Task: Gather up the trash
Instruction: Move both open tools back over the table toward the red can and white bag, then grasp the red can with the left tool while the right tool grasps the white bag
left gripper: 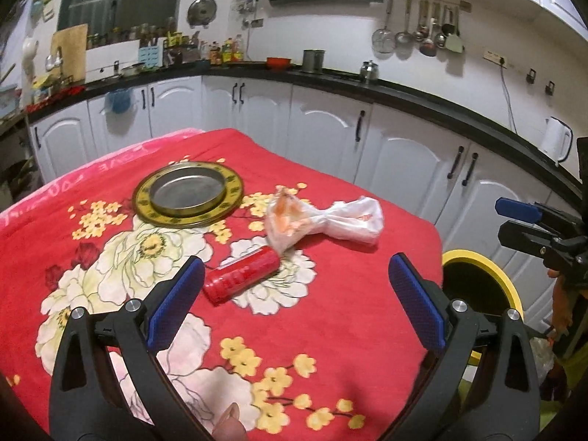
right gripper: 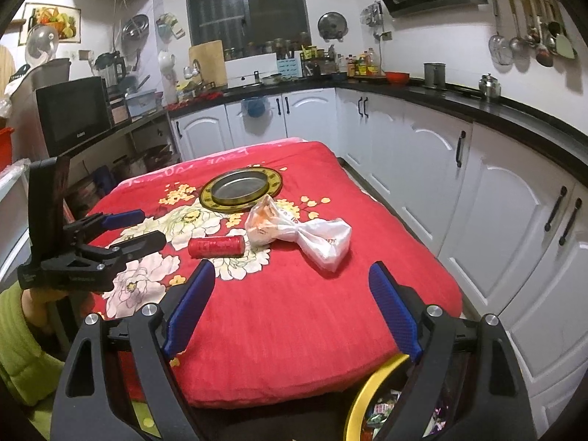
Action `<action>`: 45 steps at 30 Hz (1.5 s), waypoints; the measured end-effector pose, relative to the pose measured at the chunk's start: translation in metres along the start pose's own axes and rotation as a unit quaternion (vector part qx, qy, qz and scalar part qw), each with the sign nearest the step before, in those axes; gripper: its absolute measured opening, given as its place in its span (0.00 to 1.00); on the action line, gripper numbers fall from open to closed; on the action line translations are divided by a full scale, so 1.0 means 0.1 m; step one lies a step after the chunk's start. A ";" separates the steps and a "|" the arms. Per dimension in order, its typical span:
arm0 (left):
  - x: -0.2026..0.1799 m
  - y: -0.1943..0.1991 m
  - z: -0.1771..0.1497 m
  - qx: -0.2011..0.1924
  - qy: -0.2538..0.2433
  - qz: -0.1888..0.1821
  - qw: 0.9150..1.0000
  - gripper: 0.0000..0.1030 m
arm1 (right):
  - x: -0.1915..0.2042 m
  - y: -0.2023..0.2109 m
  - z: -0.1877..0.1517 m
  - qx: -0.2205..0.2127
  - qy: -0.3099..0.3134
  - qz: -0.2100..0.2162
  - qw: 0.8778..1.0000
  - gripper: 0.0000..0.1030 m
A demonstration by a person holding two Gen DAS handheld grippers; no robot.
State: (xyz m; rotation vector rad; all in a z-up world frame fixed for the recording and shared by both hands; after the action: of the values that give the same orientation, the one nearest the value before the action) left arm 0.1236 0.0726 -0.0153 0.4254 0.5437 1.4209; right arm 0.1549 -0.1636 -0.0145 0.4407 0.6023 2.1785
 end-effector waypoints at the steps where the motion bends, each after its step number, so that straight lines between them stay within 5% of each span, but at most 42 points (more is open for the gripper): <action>1: 0.04 -0.02 -0.01 0.002 0.002 0.003 1.000 0.89 | 0.01 -0.05 0.02 0.003 0.002 0.001 1.000 0.81; 11: 0.34 -0.30 -0.08 0.034 0.011 0.005 0.999 0.89 | -0.02 -0.47 0.09 0.028 0.016 0.002 0.999 0.82; 39: 0.44 -1.36 -0.10 0.161 -0.092 -0.050 0.981 0.89 | -0.50 -2.10 0.26 0.165 0.075 -0.010 0.983 0.88; 42: 0.44 -1.43 -0.16 0.175 -0.086 -0.059 0.979 0.82 | -0.52 -2.21 0.22 0.177 0.061 0.003 0.982 0.87; 45: 0.43 -1.48 -0.25 0.182 -0.089 -0.055 0.978 0.79 | -0.53 -2.29 0.18 0.189 0.050 0.015 0.981 0.70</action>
State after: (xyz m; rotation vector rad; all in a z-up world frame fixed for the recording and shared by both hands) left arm 0.2304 0.0983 -0.1261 0.7951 0.6724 1.1646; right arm 0.3377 -0.0733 -0.1327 0.5430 1.0813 2.1256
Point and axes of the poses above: each gripper's, at about its wrist camera, not at the fingertips, and y roughly against the way its jaws point, x to its left, z to its top, the point moved 3 cm from there along -y, roughly the way its jaws point, and after that the axes turned 2 degrees about x, right-handed, at the moved point
